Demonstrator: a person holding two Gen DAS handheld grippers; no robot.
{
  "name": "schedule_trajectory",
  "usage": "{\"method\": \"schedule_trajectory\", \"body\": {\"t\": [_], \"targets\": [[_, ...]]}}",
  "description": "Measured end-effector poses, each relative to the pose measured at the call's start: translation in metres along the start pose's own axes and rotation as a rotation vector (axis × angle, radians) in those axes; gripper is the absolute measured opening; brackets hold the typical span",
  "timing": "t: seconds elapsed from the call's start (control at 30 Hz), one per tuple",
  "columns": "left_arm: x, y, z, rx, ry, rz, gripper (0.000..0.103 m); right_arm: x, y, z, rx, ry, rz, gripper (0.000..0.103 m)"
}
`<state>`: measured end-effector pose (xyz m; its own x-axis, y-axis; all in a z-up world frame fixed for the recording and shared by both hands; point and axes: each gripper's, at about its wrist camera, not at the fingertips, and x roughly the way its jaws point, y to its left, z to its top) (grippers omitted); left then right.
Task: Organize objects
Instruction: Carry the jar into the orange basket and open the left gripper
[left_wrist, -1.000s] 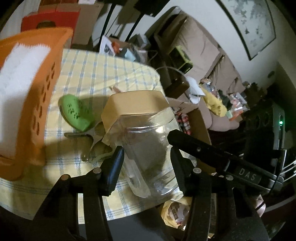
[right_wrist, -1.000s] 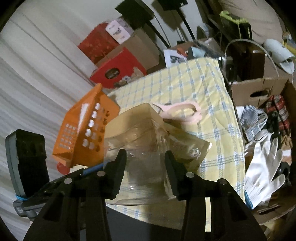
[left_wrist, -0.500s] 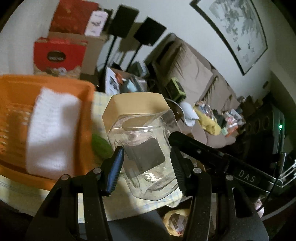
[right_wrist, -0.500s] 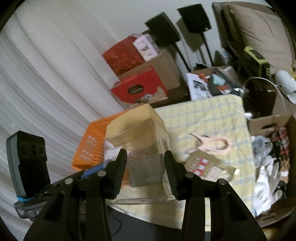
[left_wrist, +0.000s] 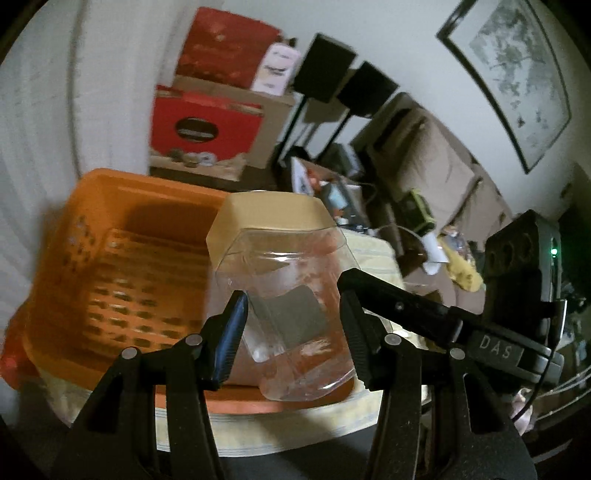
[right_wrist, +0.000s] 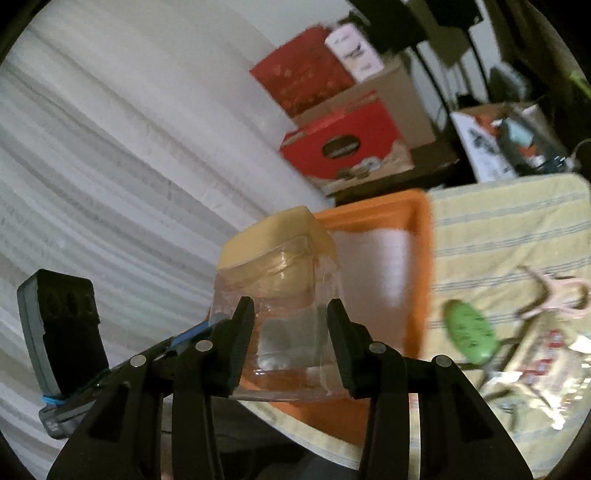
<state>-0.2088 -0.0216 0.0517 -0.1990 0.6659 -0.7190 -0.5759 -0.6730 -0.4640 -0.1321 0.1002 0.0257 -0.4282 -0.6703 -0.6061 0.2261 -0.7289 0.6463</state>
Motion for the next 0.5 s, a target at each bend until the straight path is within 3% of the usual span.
{"method": "schedule_trajectory", "body": {"t": [0.23,0.5], "targets": [[0.010,0.073,0.019,-0.013,0.067,0.045,0.048,0.074,0.011,0.003,0.068,0.089,0.038,0.042],[0.036,0.124,0.027,-0.037,0.133,0.059,0.048,0.128,0.004,0.000,0.137,0.152,0.026,0.042]]}}
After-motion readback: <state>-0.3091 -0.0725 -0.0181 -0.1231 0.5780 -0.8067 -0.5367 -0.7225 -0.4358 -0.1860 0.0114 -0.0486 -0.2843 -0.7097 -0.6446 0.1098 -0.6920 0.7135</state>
